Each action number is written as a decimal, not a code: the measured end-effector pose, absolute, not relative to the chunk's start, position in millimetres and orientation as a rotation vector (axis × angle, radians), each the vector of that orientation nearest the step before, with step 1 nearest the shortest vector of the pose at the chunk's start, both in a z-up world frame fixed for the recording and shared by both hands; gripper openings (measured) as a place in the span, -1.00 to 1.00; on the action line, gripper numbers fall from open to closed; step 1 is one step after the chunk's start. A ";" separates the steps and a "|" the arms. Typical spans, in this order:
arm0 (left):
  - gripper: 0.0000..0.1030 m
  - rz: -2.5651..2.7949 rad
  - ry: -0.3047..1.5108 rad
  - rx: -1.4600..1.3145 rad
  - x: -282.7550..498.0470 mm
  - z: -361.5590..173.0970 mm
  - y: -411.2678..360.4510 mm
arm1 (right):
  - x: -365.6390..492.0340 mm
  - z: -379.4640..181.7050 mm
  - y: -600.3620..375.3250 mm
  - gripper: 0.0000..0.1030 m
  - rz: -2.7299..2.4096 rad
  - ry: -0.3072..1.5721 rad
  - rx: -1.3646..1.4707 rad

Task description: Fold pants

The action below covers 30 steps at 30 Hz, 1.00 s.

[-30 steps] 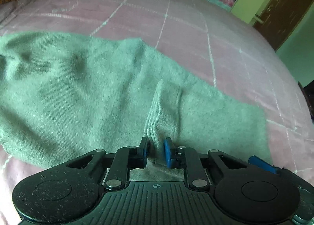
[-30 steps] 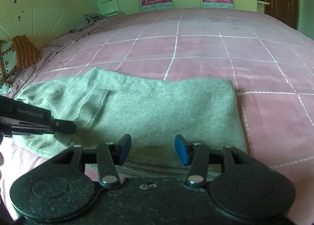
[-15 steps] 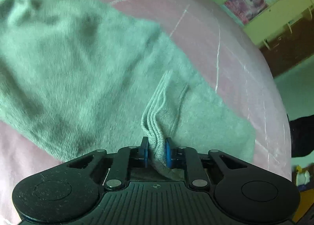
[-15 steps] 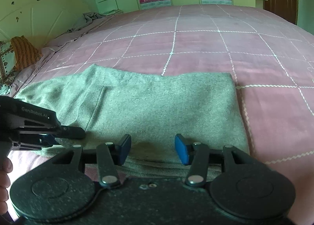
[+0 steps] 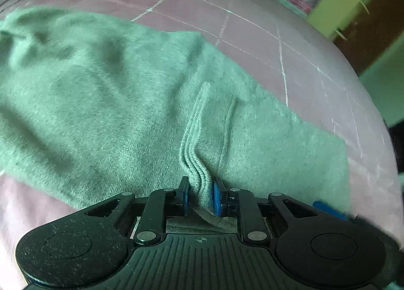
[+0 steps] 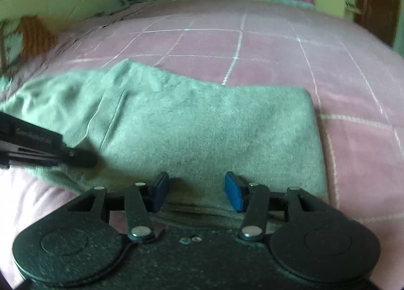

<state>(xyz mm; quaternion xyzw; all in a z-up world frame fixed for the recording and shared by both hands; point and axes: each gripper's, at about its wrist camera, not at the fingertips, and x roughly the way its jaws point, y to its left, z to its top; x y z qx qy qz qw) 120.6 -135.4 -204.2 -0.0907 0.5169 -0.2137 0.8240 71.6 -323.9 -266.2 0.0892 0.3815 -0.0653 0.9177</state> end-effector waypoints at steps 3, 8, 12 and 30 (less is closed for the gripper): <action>-0.64 -0.451 1.006 -0.170 118.5 -175.6 -129.4 | 71.0 -255.3 -329.3 -0.06 -0.131 0.793 0.219; -0.27 -0.397 1.097 -0.040 135.1 -195.6 -126.7 | 76.7 -263.2 -319.8 -0.01 -0.131 0.819 0.181; -0.20 -0.361 1.039 -0.121 136.7 -168.2 -95.8 | 72.3 -251.1 -319.8 -0.04 -0.104 0.781 0.219; -0.02 -0.088 1.051 -0.731 182.1 -218.0 112.6 | 85.1 -241.5 -273.2 -0.01 -0.006 0.745 0.268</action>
